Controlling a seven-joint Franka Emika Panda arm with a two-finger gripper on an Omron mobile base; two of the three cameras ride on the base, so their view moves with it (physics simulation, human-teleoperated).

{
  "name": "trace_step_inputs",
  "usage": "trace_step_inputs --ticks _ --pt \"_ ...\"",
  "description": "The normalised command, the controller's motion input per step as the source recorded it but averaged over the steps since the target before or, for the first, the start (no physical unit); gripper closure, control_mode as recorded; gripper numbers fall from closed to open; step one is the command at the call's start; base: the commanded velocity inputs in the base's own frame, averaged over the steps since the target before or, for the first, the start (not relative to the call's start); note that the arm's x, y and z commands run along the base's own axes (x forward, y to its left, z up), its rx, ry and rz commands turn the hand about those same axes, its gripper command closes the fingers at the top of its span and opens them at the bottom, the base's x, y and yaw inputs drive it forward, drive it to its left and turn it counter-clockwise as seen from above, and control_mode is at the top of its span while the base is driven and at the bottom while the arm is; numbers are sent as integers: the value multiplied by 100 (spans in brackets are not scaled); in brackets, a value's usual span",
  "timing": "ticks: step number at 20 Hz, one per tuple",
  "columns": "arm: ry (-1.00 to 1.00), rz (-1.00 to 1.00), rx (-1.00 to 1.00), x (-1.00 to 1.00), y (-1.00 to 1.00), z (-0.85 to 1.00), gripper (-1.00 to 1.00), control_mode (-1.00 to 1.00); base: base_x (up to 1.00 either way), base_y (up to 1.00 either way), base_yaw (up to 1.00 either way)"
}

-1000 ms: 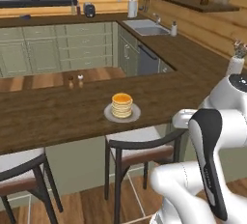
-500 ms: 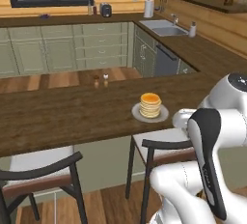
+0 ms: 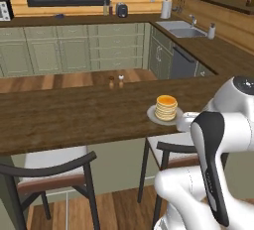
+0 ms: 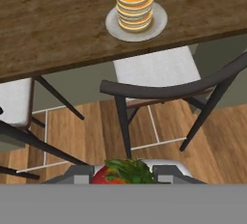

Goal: Take the strawberry from the fridge and place it on top of the pancake, located on the dining counter.

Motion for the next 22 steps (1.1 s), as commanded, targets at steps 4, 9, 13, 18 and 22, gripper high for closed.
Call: trace_step_inputs --ticks 4,9,13,18,22 --pt "0 0 0 0 0 0 100 100 14 -5 0" --pt "1 0 0 16 -1 6 100 -100 16 0 0" --pt "15 0 0 100 -16 45 100 -100 0 0 0" --pt "15 0 0 100 -23 28 100 -100 0 0 0" --pt "13 0 1 100 -25 12 100 -100 0 0 0"
